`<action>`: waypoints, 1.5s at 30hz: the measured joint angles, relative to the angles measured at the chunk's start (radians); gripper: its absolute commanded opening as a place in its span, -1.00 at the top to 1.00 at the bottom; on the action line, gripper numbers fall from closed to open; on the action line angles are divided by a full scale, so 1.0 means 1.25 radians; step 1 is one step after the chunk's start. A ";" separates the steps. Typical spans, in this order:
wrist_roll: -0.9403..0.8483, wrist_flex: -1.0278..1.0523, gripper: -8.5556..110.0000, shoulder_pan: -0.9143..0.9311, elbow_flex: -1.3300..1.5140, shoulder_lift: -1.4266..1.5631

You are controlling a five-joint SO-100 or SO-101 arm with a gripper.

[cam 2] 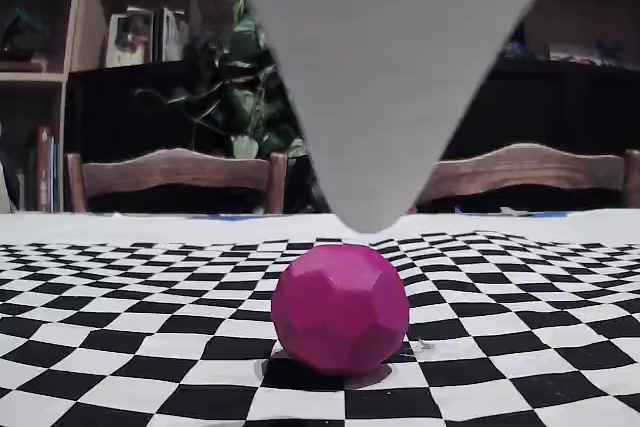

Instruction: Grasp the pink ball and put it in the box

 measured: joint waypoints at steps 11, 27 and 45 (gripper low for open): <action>-0.112 -0.141 0.43 0.000 0.000 -0.002; -0.892 -0.463 0.38 0.000 0.000 -0.102; -1.285 -0.621 0.38 -0.012 0.000 -0.112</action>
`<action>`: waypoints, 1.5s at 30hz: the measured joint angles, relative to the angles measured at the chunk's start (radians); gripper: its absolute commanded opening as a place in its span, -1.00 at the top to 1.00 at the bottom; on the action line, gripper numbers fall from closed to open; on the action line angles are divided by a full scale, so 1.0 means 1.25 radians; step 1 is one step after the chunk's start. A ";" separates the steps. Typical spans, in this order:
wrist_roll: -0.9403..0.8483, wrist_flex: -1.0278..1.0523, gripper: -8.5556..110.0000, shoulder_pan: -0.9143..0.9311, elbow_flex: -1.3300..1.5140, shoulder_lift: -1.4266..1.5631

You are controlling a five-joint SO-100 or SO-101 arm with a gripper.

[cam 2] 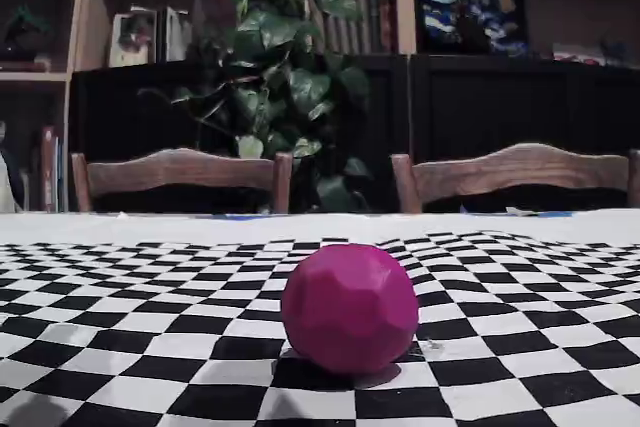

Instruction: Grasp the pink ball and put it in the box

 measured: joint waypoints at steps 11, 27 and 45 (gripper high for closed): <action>0.000 -0.001 0.39 0.005 0.000 -0.007; 0.000 0.000 0.39 0.005 0.000 -0.007; 0.000 0.027 0.39 0.044 0.000 -0.028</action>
